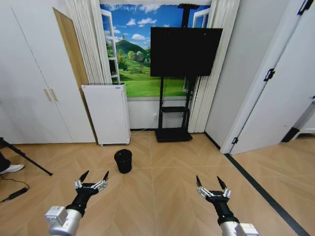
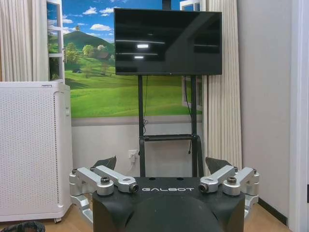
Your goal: Pick up the trash bin and place the garbage on the floor into it.
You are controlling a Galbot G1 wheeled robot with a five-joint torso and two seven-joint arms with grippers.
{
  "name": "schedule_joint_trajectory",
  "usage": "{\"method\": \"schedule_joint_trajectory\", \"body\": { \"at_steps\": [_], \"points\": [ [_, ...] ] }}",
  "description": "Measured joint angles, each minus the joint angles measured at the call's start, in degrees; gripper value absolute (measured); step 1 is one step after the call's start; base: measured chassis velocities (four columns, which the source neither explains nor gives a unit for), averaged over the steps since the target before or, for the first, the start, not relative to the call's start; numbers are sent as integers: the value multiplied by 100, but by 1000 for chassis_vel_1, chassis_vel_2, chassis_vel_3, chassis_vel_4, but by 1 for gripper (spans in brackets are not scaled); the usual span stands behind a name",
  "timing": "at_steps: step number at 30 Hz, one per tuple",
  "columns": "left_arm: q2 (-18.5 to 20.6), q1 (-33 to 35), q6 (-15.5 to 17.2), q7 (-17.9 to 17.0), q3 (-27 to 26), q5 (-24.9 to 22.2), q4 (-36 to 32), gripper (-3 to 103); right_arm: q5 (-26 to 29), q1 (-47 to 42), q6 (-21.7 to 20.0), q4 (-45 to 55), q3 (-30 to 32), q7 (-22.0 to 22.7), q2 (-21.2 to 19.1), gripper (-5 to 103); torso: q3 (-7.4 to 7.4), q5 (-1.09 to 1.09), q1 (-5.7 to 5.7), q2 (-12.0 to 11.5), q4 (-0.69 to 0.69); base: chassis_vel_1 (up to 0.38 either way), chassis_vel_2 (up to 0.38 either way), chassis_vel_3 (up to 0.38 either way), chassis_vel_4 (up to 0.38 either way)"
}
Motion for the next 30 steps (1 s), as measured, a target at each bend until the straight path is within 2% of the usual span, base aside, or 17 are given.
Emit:
{"method": "schedule_joint_trajectory", "body": {
  "at_steps": [30],
  "points": [
    [0, 1, 0, 3, -1, 0, 0, 100, 0, -3, 0, 0, -1, 0, 0, 100, -3, 1, -4, 1, 0, 0, 0, 0, 0]
  ]
}}
